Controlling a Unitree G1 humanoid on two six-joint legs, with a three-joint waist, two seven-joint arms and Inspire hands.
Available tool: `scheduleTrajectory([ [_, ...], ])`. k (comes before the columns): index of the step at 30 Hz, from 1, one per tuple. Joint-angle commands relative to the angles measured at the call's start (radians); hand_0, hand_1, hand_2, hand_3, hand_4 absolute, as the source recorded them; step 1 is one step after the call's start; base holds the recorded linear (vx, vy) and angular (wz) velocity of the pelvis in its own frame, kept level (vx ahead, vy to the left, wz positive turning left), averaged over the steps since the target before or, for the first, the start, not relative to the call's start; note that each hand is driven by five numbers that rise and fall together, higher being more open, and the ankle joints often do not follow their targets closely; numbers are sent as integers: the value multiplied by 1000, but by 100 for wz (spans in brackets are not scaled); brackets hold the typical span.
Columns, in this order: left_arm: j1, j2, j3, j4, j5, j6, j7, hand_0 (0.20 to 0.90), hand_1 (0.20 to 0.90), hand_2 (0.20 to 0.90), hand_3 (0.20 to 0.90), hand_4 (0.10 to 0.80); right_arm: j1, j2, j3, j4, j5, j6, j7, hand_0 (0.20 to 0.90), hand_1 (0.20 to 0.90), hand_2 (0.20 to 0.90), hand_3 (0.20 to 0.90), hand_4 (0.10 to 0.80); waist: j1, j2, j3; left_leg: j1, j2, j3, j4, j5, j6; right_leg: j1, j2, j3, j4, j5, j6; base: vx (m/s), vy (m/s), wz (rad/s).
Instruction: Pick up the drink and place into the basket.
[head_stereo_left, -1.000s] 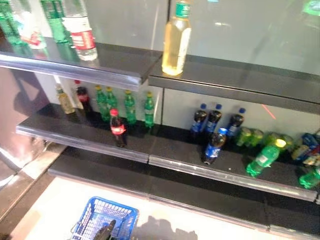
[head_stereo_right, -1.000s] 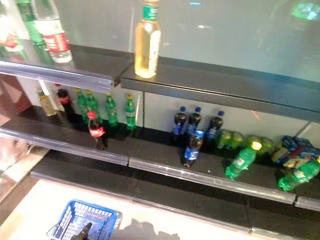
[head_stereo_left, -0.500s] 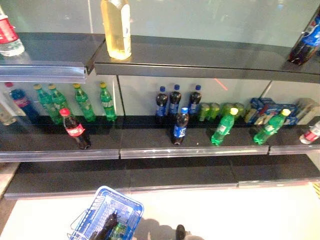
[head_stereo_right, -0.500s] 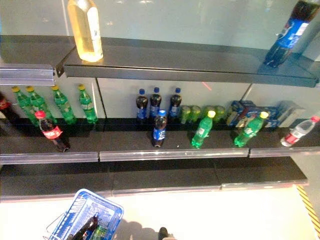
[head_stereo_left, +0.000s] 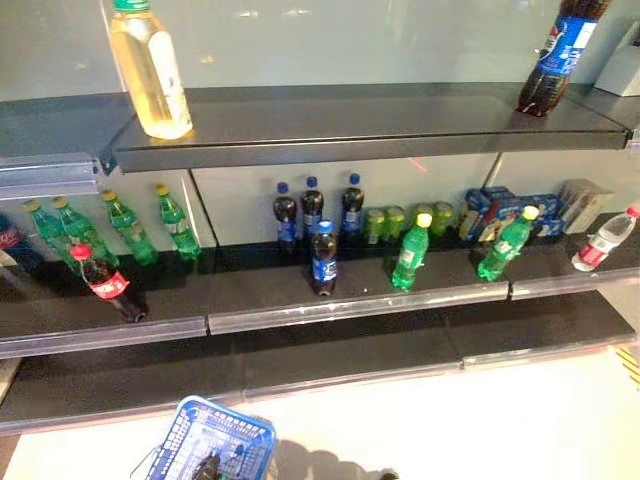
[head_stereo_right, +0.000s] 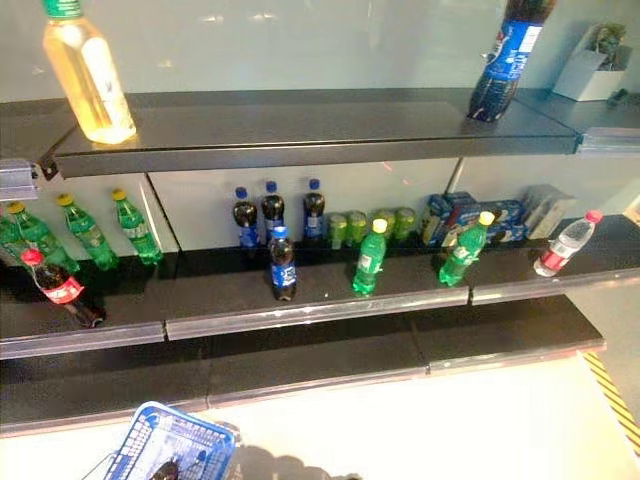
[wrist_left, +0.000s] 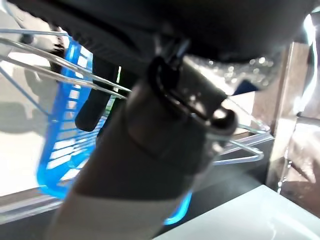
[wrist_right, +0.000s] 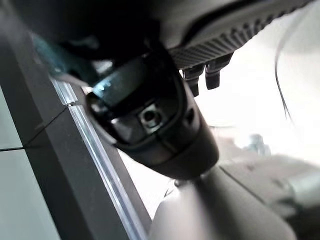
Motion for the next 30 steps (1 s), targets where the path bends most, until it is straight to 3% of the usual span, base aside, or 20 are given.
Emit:
scheduleTrajectory([
  [1, -67, 21, 33, -131, 31, -70, -20, 300, 300, 300, 200, 100, -58, 49, 60, -26, 16, -6, 31, 900, 900, 900, 900, 800, 4, -46, 25, -92, -18, -102, 132, 62, 34, 96, -32, 48, -61, 53, 27, -15, -709, -33],
  [4, -82, 6, 21, -136, 19, -70, -20, 300, 300, 300, 200, 100, -43, 48, 58, -24, 35, 4, 30, 900, 900, 900, 900, 800, 1, -62, 41, -155, 0, -73, 240, 114, 29, 113, 4, 21, -72, 36, -13, -12, -365, -57],
  [5, -82, 4, 16, -136, 18, -70, -23, 300, 300, 300, 200, 100, -42, 48, 56, -22, 36, 3, 30, 900, 900, 900, 900, 800, 3, -64, 45, -164, -12, -81, 258, 108, 32, 117, 4, 16, -75, 36, -15, 34, -344, -39],
  [6, -81, -9, 8, -133, 12, -76, -37, 300, 300, 300, 200, 100, -45, 44, 52, -12, 33, 4, 35, 900, 900, 900, 900, 800, 14, -65, 53, -178, -61, -107, 279, 81, 46, 126, 6, 9, -81, 37, -16, 34, -140, -1],
  [7, -81, -9, 8, -133, 12, -76, -37, 300, 300, 300, 200, 100, -45, 44, 52, -12, 33, 4, 35, 900, 900, 900, 900, 800, 14, -65, 53, -178, -61, -107, 279, 81, 46, 126, 6, 9, -81, 37, -16, 55, -135, 7],
  [8, -78, -17, 4, -131, 3, -82, -43, 300, 300, 300, 200, 100, -50, 40, 53, -7, 30, 6, 37, 900, 900, 900, 900, 800, 21, -61, 55, -184, -102, -125, 276, 66, 56, 128, 10, 11, -84, 37, -17, 109, -102, -14],
  [9, -70, -28, 4, -125, -12, -87, -44, 300, 300, 300, 200, 100, -63, 31, 54, 4, 33, 13, 41, 900, 900, 900, 900, 800, 35, -50, 53, -187, -182, -171, 238, 41, 73, 125, 23, 21, -89, 39, -13, 176, -123, -20],
  [11, -62, -38, -1, -107, -37, -99, -52, 300, 300, 300, 200, 100, -81, 24, 63, 17, 35, 28, 44, 900, 900, 900, 900, 800, 54, -28, 50, -173, -255, -244, 141, 40, 87, 123, 51, 39, -88, 36, -10, 216, -83, -31],
  [13, -61, -42, -1, -98, -45, -105, -60, 300, 300, 300, 200, 100, -86, 24, 66, 19, 33, 34, 44, 900, 900, 900, 900, 800, 61, -20, 51, -171, -274, -269, 105, 55, 88, 124, 62, 45, -86, 31, -11, 147, -40, -26],
  [14, -60, -47, -4, -81, -61, -112, -78, 300, 300, 300, 200, 100, -92, 29, 77, 12, 36, 42, 33, 900, 900, 900, 900, 800, 83, -7, 57, -209, -311, -315, 62, 101, 82, 130, 86, 53, -75, 14, -17, 149, -41, -37],
  [15, -59, -51, -3, -66, -68, -118, -88, 300, 300, 300, 200, 100, -96, 31, 83, 4, 38, 46, 27, 900, 900, 900, 900, 800, 95, -4, 64, -251, -321, -332, 78, 128, 76, 132, 96, 57, -56, -5, -24, 209, -48, -55],
  [17, -57, -52, 4, -48, -71, -122, -76, 300, 300, 300, 200, 100, -112, 41, 98, -10, 27, 54, 14, 900, 900, 900, 900, 800, 103, -8, 66, -257, -323, -362, 98, 114, 92, 117, 113, 69, 25, -58, -37, 161, -23, -41],
  [18, -61, -46, 14, -33, -60, -123, -65, 300, 300, 300, 200, 100, -117, 54, 108, -17, 30, 57, -7, 900, 900, 900, 900, 800, 100, -14, 63, -247, -329, -365, 99, 106, 107, 100, 120, 70, 96, -57, -31, 187, -68, -13],
  [21, -66, -24, 30, -20, -38, -119, -44, 300, 300, 300, 200, 100, -112, 78, 124, -37, 22, 49, 4, 900, 900, 900, 900, 800, 82, -30, 64, -211, -313, -316, 90, 86, 138, 26, 137, 69, 356, 10, 24, 171, -113, 3],
  [22, -73, -10, 30, -23, -32, -109, -45, 300, 300, 300, 200, 100, -107, 84, 141, -52, 2, 42, 5, 900, 900, 900, 900, 800, 73, -34, 64, -188, -300, -314, 81, 79, 146, -20, 137, 79, 475, 56, 52, 170, -176, -21],
  [23, -79, -3, 27, -29, -22, -101, -52, 300, 300, 300, 200, 100, -106, 83, 155, -56, 3, 34, -1, 900, 900, 900, 900, 800, 69, -36, 64, -174, -290, -307, 74, 73, 149, -49, 127, 84, 504, 69, 61, 169, -208, -21],
  [27, -114, -1, -24, -65, -32, -106, -78, 300, 300, 300, 200, 100, -113, 81, 152, -42, 40, 30, -4, 900, 900, 900, 900, 800, 70, -33, 65, -161, -260, -310, 73, 69, 138, -23, 36, 67, 328, 62, 48, 104, -178, 3],
  [28, -114, -1, -24, -65, -32, -106, -78, 300, 300, 300, 200, 100, -113, 81, 152, -42, 40, 30, -4, 900, 900, 900, 900, 800, 70, -33, 65, -161, -260, -310, 73, 69, 138, -23, 36, 67, 328, 62, 48, 101, -376, 13],
  [29, -131, -2, -55, -100, -41, -107, -79, 300, 300, 300, 200, 100, -114, 79, 143, -22, 26, 14, 4, 900, 900, 900, 900, 800, 69, -28, 68, -159, -246, -335, 70, 65, 126, 10, -50, 102, 111, 104, 48, 111, -430, -4],
  [30, -137, -2, -55, -103, -36, -107, -80, 300, 300, 300, 200, 100, -114, 79, 137, -13, 17, 6, 2, 900, 900, 900, 900, 800, 66, -28, 68, -152, -244, -347, 64, 58, 120, 10, -95, 133, 24, 161, 60, 188, -624, -10],
])
